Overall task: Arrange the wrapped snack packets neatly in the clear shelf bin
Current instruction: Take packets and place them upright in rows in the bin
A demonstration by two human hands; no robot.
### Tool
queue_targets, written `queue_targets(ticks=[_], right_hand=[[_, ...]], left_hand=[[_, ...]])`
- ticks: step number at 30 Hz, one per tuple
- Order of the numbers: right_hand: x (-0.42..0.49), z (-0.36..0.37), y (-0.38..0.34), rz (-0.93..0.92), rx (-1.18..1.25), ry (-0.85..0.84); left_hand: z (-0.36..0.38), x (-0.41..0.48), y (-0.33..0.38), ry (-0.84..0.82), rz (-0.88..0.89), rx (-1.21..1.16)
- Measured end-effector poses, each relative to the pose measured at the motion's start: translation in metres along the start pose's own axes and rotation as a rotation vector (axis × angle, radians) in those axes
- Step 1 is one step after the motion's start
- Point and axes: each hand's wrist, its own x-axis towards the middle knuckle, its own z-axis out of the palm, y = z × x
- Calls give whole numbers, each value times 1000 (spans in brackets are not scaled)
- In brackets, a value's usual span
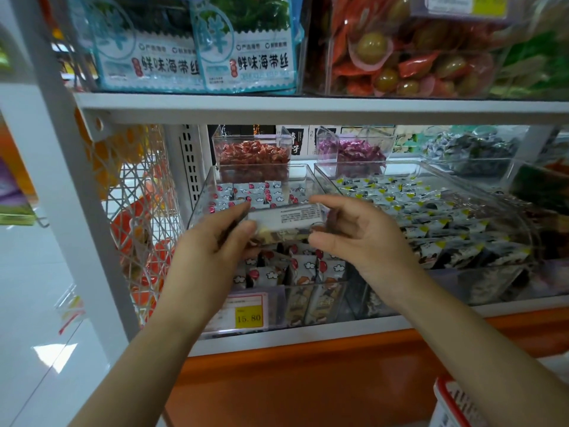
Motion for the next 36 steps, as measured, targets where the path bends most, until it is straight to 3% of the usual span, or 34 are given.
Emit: queue_targets(ticks=[2,6,9,12,18,25,29,33,36], right_hand=[[5,2,1,10,21,44],[34,6,-1,31,57,220],[77,14,4,6,-118,256],[121,28,9,-41,-331,258],[177,53,24,-188,-718,75],[199,84,43,-123,-902,-191],[199,91,56,-54,-1022,-423],[219,80,50,-32,-921,-253],[229,82,58,-42,-1021,-183]], left_hand=[[-3,4,1,13,14,133],[-21,20,-2,116,254,738],[-30,29,-17,77,159,951],[-27,28,-35,-24,35,928],[-24,28,-41,23,106,818],[-22,28,-44,33,107,754],[-22,28,-46,25,96,737],[-22,28,-48,35,98,723],[-21,29,-50,45,105,715]])
